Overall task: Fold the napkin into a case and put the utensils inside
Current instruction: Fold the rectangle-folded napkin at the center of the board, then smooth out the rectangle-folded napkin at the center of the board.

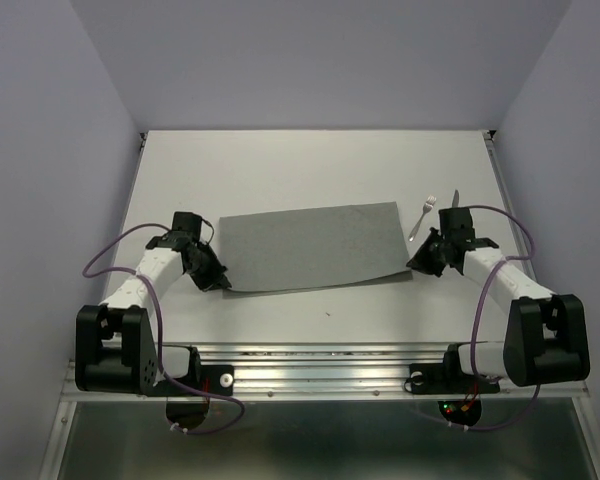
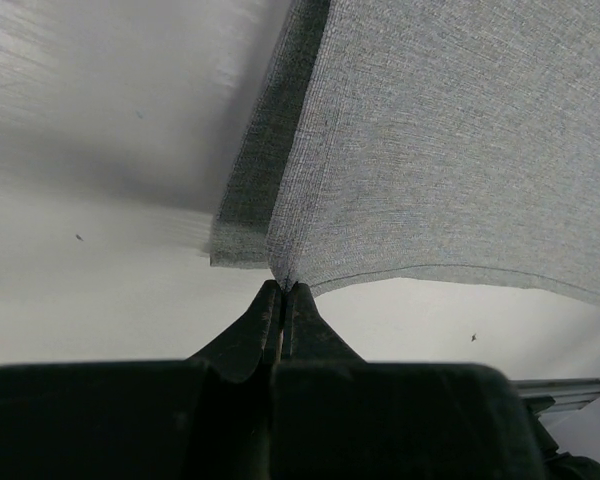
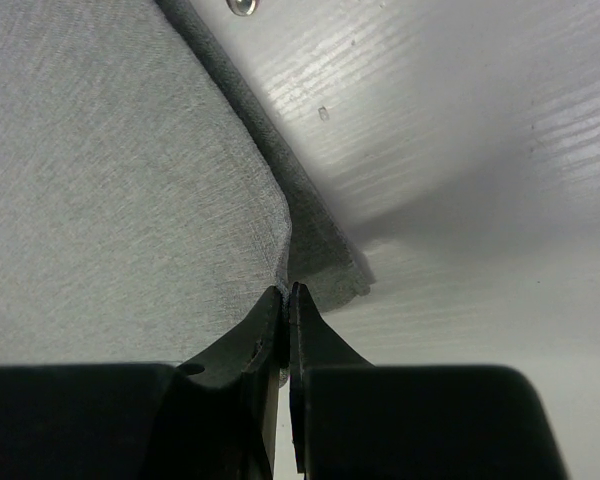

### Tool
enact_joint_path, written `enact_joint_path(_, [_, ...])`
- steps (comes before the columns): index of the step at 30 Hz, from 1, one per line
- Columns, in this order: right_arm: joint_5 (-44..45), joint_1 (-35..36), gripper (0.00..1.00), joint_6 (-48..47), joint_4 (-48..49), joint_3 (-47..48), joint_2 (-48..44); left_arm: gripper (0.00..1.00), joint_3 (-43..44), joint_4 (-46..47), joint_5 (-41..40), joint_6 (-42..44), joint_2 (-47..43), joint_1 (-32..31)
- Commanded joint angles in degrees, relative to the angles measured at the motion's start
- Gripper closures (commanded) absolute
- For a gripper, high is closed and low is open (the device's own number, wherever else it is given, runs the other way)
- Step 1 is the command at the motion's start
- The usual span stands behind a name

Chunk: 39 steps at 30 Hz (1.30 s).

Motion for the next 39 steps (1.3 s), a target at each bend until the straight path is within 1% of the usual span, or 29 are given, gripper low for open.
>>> enact_joint_path(1, [0.94,-0.43,0.98,0.33,0.72,-1.16,0.6,1.0,-1.44,0.34,0.22,0.11,0.48,-0.21])
enact_joint_path(2, [0.94,-0.43,0.97,0.25,0.72,-1.25,0.69,1.0,-1.79,0.69,0.48,0.11,1.09,-0.21])
enact_joint_path(3, [0.85,-0.43,0.87,0.33,0.72,-1.51,0.78,1.0,-1.88,1.04,1.44,0.37,1.54,-0.21])
enact_joint_path(4, [0.76,-0.43,0.82,0.33,0.72,-1.6,0.87,0.99,-1.71,0.7,1.45,0.46,2.58,-0.13])
enact_joint_path(5, [0.68,-0.43,0.78,0.25,0.72,-1.6,0.95,0.94,-1.18,0.26,1.01,0.64,3.03,-0.21])
enact_joint_path(6, [0.67,-0.43,0.68,0.16,0.72,-1.6,0.95,0.92,-0.74,-0.01,0.75,0.81,3.47,-0.21])
enact_joint_path(7, [0.76,-0.43,0.61,-0.1,0.72,-1.43,0.95,0.88,-0.3,-0.27,0.74,1.42,3.82,-0.21])
enact_joint_path(8, [1.02,-0.43,0.52,-0.37,0.72,-1.34,0.69,0.74,0.57,-0.88,0.48,1.6,3.91,-0.21])
enact_joint_path(9, [1.64,-0.43,0.43,-0.72,0.55,-0.73,0.26,0.66,1.19,-1.15,0.31,2.3,3.65,-0.21])
enact_joint_path(10, [2.25,-0.43,0.42,-0.98,0.11,-0.11,-0.01,0.38,2.33,-1.59,0.3,2.74,3.13,-0.21])
enact_joint_path(11, [2.87,-0.43,0.37,-1.59,-0.42,0.5,-0.19,0.18,3.04,-1.94,0.13,3.27,2.77,-0.21])
enact_joint_path(12, [4.18,-0.43,0.37,-2.03,-0.94,1.29,-0.54,0.05,3.74,-2.38,-1.0,3.71,2.51,-0.21])
enact_joint_path(14, [5.33,-0.43,0.37,-3.09,-2.35,3.84,-0.98,0.03,6.54,-3.87,-2.59,4.24,1.89,-0.21])
enact_joint_path(18, [6.65,-0.43,0.39,-4.41,-2.45,7.0,-2.12,0.04,11.55,-4.14,-5.14,4.24,1.8,-0.13])
enact_joint_path(19, [6.13,-0.43,0.41,-4.59,-1.49,7.62,-1.95,0.1,13.13,-2.83,-5.06,4.07,2.24,-0.21])
enact_joint_path(20, [5.6,-0.43,0.42,-4.76,-1.04,7.89,-1.69,0.13,13.85,-1.95,-4.45,3.98,2.59,-0.21])
enact_joint_path(21, [4.55,-0.43,0.51,-4.85,-0.52,7.98,-1.33,0.17,14.55,-0.98,-2.96,3.72,3.12,-0.3])
enact_joint_path(22, [3.85,-0.43,0.56,-4.85,0.62,8.15,-0.46,0.26,15.69,0.94,-2.08,3.45,4.17,-1.0])
enact_joint_path(23, [3.4,0.09,0.65,-5.03,1.07,8.5,0.07,0.3,16.31,2.0,-1.55,2.75,4.79,-1.53])
enact_joint_path(24, [3.23,0.1,0.71,-4.94,1.42,8.85,0.68,0.33,17.01,3.06,-1.02,2.23,5.49,-2.05])
enact_joint_path(26, [1.92,0.63,0.81,-5.03,2.91,9.64,2.96,0.44,19.29,6.56,-0.05,1.0,8.46,-4.07])
enact_joint_path(28, [1.03,0.63,0.87,-5.29,4.58,11.05,5.34,0.52,21.66,8.33,-0.13,0.38,11.37,-5.13])
enact_joint_path(29, [0.68,0.63,0.9,-5.55,4.67,12.27,6.74,0.6,24.11,9.73,-0.05,0.2,14.78,-5.48])
enact_joint_path(30, [0.24,0.63,0.95,-5.99,4.94,13.59,8.23,0.63,25.44,10.18,0.21,-0.06,16.64,-5.92])
enact_joint_path(31, [-1.5,1.15,0.98,-6.17,5.81,16.13,11.12,0.72,26.76,11.06,1.09,-0.24,20.05,-6.88])
enact_joint_path(33, [-3.19,2.81,0.99,-7.3,6.78,18.69,14.9,0.73,30.09,11.85,2.67,-0.5,23.06,-9.07])
enact_joint_path(34, [-2.58,6.04,0.99,-7.57,6.7,21.75,16.32,0.73,31.24,12.73,3.29,-0.68,25.51,-9.96])
enact_joint_path(35, [-1.88,7.73,0.99,-7.92,6.7,23.34,17.73,0.78,33.08,13.08,3.64,-0.77,26.75,-10.93])
enact_joint_path(39, [-3.27,13.71,0.97,-7.4,6.52,31.43,26.51,0.78,36.52,15.63,6.45,-2.17,32.38,-13.92])
